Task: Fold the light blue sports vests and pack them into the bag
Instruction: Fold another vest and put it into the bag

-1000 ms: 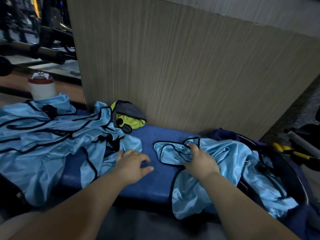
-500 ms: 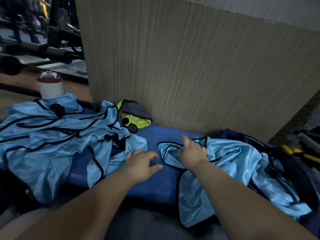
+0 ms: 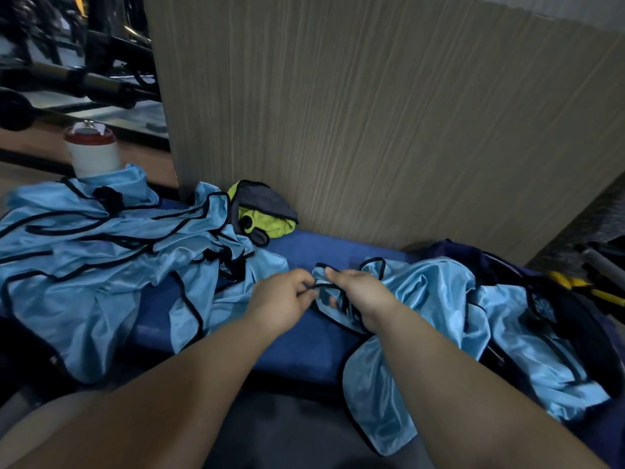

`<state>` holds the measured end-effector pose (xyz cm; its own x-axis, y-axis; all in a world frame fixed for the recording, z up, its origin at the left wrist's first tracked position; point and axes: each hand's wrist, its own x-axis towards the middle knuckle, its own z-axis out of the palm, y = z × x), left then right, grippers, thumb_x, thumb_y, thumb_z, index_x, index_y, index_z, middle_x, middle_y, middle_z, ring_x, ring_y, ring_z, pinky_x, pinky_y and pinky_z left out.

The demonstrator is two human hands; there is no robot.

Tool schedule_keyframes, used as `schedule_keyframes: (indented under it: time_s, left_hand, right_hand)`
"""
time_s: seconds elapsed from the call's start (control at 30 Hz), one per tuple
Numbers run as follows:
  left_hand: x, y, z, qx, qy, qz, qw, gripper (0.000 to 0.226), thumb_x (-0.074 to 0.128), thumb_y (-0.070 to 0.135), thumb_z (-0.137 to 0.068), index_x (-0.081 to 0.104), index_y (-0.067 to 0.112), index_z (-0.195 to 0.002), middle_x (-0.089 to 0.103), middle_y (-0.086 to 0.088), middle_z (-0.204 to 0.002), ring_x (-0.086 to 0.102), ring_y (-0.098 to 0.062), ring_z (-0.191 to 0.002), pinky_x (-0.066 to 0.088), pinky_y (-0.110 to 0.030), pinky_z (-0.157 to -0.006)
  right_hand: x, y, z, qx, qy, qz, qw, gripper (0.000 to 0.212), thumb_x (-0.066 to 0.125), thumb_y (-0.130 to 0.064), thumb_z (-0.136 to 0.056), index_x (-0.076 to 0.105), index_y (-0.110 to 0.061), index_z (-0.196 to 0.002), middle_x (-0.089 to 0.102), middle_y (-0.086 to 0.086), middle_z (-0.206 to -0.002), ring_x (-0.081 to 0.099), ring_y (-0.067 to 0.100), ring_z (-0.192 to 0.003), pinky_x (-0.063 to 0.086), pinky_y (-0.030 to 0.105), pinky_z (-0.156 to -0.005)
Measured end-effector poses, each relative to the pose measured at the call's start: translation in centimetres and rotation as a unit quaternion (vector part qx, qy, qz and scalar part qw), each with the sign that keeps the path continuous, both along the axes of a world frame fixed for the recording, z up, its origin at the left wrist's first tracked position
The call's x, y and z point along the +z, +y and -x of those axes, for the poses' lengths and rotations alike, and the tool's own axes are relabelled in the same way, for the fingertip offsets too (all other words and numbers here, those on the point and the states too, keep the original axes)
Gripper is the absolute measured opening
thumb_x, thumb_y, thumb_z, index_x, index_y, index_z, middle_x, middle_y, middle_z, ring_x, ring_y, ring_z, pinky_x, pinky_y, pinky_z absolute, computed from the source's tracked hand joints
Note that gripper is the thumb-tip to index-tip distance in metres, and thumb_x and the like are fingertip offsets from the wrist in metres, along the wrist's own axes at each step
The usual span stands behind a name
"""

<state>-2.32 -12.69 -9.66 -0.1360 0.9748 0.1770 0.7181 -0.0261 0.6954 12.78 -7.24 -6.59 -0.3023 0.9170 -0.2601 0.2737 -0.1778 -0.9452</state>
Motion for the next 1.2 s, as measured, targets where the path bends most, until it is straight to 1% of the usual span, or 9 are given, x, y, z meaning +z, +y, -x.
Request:
schedule_keyframes:
  time_s: [0.17,0.27,0.37,0.43,0.57,0.7,0.87,1.03,1.2]
  left_hand:
    - [1.2,0.1,0.5,0.041,-0.152,-0.013,0.987,0.008,0.056,0.024,-0.094,0.060,0.030,-0.092,0.068,0.014,-0.088,0.062,-0.005,-0.080,0.047,-0.022,-0.070]
    - [2.2,-0.2,0.8,0.040,-0.210,-0.017,0.977,0.007,0.052,0.022,-0.097,0.058,0.026,-0.096,0.067,0.004,-0.090,0.056,-0.008,-0.070,0.038,-0.022,-0.058]
    - [2.9,-0.5,0.8,0.007,-0.302,-0.008,0.953,0.007,0.052,0.022,-0.097,0.059,0.022,-0.098,0.069,0.000,-0.090,0.062,-0.016,-0.083,0.043,-0.025,-0.072]
    - [3.4,-0.7,0.6,-0.027,-0.403,0.005,0.915,0.007,0.053,0.019,-0.096,0.060,0.017,-0.098,0.072,-0.004,-0.091,0.068,-0.021,-0.091,0.049,-0.032,-0.085]
    - [4.0,-0.9,0.4,-0.071,-0.479,0.023,0.874,0.013,0.047,0.016,-0.100,0.060,0.013,-0.104,0.073,-0.009,-0.095,0.070,-0.022,-0.092,0.051,-0.036,-0.090]
    - [4.0,-0.7,0.6,-0.076,-0.531,0.032,0.843,0.016,0.043,0.016,-0.102,0.059,0.013,-0.103,0.072,-0.010,-0.095,0.068,-0.020,-0.087,0.050,-0.042,-0.096]
    - [4.3,-0.6,0.6,-0.094,-0.579,0.026,0.809,0.015,0.042,0.019,-0.103,0.057,0.013,-0.105,0.071,-0.012,-0.102,0.068,-0.022,-0.089,0.052,-0.038,-0.090]
    - [4.3,-0.7,-0.4,-0.110,-0.633,0.001,0.766,0.011,0.047,0.011,-0.099,0.052,0.012,-0.108,0.069,-0.008,-0.102,0.067,-0.020,-0.092,0.051,-0.036,-0.090]
    - [3.7,-1.5,-2.1,-0.114,-0.570,0.033,0.813,0.042,0.067,0.012,-0.076,0.049,0.013,-0.114,0.060,-0.002,-0.104,0.062,-0.017,-0.099,0.047,-0.037,-0.099]
  right_hand:
    - [0.5,0.2,-0.6,-0.103,0.056,-0.031,0.993,0.023,0.067,-0.039,-0.085,0.067,-0.016,-0.081,0.070,0.009,-0.090,0.065,0.026,-0.089,0.051,0.046,-0.094]
    - [1.4,0.2,-1.2,-0.161,0.121,-0.055,0.978,0.018,0.067,-0.029,-0.091,0.066,-0.020,-0.076,0.070,0.004,-0.081,0.065,0.024,-0.083,0.052,0.040,-0.087]
    - [2.2,-0.1,-1.3,-0.142,0.101,-0.122,0.977,0.021,0.066,-0.031,-0.092,0.067,-0.023,-0.073,0.065,0.006,-0.077,0.059,0.024,-0.077,0.050,0.040,-0.076]
    - [2.9,-0.6,-1.2,-0.088,0.109,-0.140,0.980,0.009,0.072,-0.032,-0.085,0.069,-0.025,-0.080,0.069,0.006,-0.083,0.063,0.024,-0.080,0.052,0.043,-0.080]
    - [3.6,-0.8,-1.6,0.030,0.133,-0.108,0.985,0.046,0.080,-0.022,-0.065,0.063,-0.022,-0.108,0.072,0.001,-0.102,0.069,0.018,-0.095,0.056,0.034,-0.083]
    - [3.5,-0.5,-1.7,0.031,0.003,-0.156,0.987,0.026,0.085,-0.025,-0.073,0.068,-0.024,-0.094,0.053,-0.013,-0.135,0.054,0.010,-0.123,0.043,0.034,-0.107]
    - [4.2,-1.1,-1.1,0.093,-0.067,-0.172,0.978,0.027,0.080,-0.021,-0.081,0.060,-0.019,-0.098,0.068,-0.006,-0.095,0.064,0.009,-0.087,0.053,0.029,-0.083]
    - [5.0,-0.6,0.1,0.067,-0.063,-0.238,0.967,0.043,0.082,-0.014,-0.077,0.060,-0.026,-0.112,0.067,-0.005,-0.112,0.063,0.007,-0.101,0.048,0.023,-0.094]
    - [7.2,-1.2,1.6,-0.043,0.101,-0.218,0.970,0.018,0.079,-0.009,-0.080,0.066,-0.019,-0.086,0.067,-0.007,-0.070,0.061,0.010,-0.063,0.052,0.032,-0.067]
